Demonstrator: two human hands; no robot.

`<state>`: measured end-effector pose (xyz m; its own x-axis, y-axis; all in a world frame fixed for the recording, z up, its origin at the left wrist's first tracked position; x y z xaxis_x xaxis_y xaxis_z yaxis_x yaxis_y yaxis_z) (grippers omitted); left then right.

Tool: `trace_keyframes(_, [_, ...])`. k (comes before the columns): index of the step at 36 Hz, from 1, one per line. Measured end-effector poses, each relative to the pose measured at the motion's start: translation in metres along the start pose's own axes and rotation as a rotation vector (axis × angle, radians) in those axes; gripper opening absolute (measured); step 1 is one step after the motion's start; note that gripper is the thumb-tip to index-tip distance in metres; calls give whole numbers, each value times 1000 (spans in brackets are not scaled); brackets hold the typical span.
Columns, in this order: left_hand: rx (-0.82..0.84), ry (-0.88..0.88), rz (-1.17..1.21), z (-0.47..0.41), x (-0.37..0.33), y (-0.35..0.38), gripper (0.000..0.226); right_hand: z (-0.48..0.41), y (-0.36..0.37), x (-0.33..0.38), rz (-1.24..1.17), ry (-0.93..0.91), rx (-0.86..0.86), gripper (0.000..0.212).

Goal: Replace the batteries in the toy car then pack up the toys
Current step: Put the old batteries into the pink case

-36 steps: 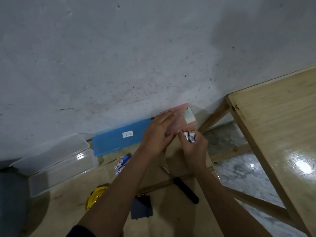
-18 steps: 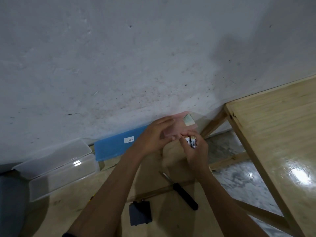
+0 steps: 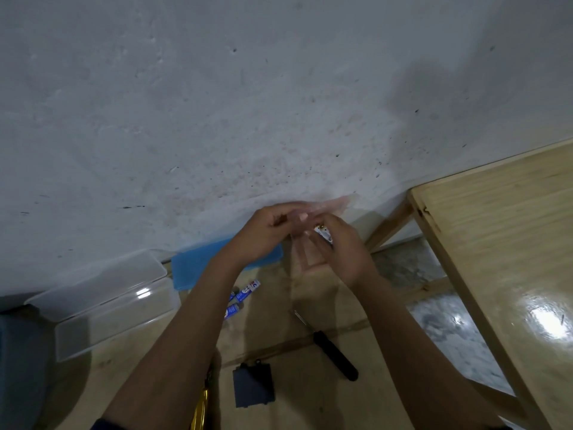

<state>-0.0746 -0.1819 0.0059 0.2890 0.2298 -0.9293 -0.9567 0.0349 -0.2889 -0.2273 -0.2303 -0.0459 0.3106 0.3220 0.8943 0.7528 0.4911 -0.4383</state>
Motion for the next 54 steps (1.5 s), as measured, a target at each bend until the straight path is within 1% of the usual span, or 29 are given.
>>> trace_keyframes(4, [11, 20, -2, 1, -1, 0, 27, -2, 4, -1, 41, -40, 35, 12])
trace_keyframes(8, [6, 15, -13, -1, 2, 0, 27, -3, 5, -4, 106, -91, 111, 21])
trace_keyframes(14, [8, 4, -27, -2, 3, 0, 29, -1, -1, -3, 133, -200, 109, 20])
trace_keyframes(16, [10, -1, -26, -2, 1, 0, 29, 2, -6, -3, 98, -210, 57, 22])
trace_keyframes(18, [12, -12, -37, -1, 0, 0, 28, 9, -12, -2, 9, -183, -61, 24])
trace_keyframes(20, [-1, -34, -64, 1, 0, 1, 27, 15, -18, 3, -129, -85, -262, 20])
trace_keyframes(22, [-18, -52, -115, 2, 3, 2, 27, 19, -22, 10, -308, 80, -416, 20])
trace_keyframes(23, [-23, -56, -157, 3, 4, 3, 27, 19, -25, 13, -376, 127, -455, 22])
trace_keyframes(25, [-27, -43, -258, 4, 4, 6, 29, 17, -29, 15, -399, 130, -443, 24])
trace_keyframes(28, [-53, -13, -376, 8, 1, 14, 33, 16, -32, 12, -275, 48, -328, 19])
trace_keyframes(29, [-77, 3, -394, 11, -1, 18, 33, 17, -32, 9, -243, 31, -311, 21])
trace_keyframes(32, [-177, 77, -467, 17, -1, 29, 31, 20, -36, 5, -159, -10, -313, 30])
trace_keyframes(34, [-216, 102, -570, 21, 2, 35, 32, 23, -38, 3, -119, -32, -301, 28])
trace_keyframes(36, [-217, 126, -648, 23, 9, 41, 34, 26, -36, -2, -89, -32, -272, 26])
trace_keyframes(38, [-187, 161, -724, 25, 18, 48, 35, 30, -34, -7, -36, -22, -246, 31])
trace_keyframes(40, [-191, 161, -796, 27, 24, 54, 34, 33, -32, -9, 27, -17, -232, 31])
trace_keyframes(45, [-245, 143, -821, 29, 22, 58, 33, 33, -27, -7, 170, -48, -228, 28])
trace_keyframes(51, [-233, 102, -845, 31, 12, 62, 37, 26, -22, 4, 246, 35, -231, 30])
trace_keyframes(54, [-229, 67, -855, 31, 15, 65, 34, 25, -22, 5, 268, 67, -214, 31])
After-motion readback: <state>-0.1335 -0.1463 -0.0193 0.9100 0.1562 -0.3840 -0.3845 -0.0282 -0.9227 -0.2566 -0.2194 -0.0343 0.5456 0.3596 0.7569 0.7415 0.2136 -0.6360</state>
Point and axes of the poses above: each hand's wrist, its own z-axis away from the middle knuckle, its own y-axis out of the palm, x = y × z, the point moved 1 cm from there along -z, towards the middle knuckle, and after that the axes turned 10 degrees about -z, right-handed, at the moved point
